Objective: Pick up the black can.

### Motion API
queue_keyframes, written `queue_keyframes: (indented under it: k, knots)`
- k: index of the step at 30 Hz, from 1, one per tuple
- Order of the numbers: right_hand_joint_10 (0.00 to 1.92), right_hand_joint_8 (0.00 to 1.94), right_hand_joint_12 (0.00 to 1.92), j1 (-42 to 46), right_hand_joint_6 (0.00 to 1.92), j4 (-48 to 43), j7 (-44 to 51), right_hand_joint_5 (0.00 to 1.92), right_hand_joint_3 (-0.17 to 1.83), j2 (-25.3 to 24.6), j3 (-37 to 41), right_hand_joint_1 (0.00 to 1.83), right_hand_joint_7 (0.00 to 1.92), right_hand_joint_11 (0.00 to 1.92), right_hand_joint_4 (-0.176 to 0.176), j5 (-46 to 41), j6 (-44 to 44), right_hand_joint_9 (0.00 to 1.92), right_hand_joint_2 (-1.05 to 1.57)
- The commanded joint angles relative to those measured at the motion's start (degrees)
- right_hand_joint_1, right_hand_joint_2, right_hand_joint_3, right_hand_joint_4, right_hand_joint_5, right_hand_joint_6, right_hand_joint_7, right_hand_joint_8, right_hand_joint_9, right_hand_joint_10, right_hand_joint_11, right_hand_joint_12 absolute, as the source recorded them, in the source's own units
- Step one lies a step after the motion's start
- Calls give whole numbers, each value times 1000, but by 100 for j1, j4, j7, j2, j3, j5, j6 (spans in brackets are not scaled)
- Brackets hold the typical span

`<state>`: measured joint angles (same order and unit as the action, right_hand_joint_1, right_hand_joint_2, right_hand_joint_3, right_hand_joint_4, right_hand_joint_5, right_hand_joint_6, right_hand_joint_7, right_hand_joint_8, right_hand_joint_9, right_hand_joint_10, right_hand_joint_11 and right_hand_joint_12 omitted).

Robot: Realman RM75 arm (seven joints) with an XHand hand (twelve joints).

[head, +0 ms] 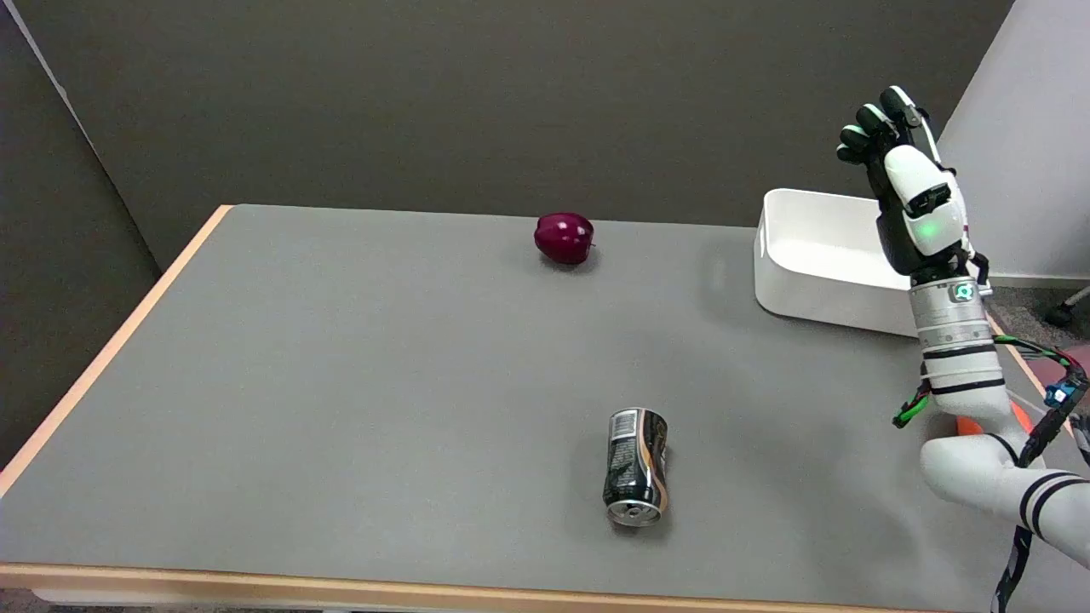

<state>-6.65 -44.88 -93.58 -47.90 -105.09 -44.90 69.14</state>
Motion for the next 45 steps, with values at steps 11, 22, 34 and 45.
queue_keyframes:
  k: [11,22,34,45]
  knots:
    - [743,313,1193,244,317,-911,1204,93,901,111,1063,425,236,82,21,1851,149,218,700]
    - [716,358,1158,561,373,-2434,3866,116,982,342,1358,573,257,67,29,3667,-327,193,643]
    - [621,301,997,504,176,-1750,6159,51,1000,168,1407,692,103,-1,40,4545,444,91,632]
    - [588,245,902,225,126,-834,5937,-1,988,600,1760,668,42,-1,36,4970,1619,47,612]
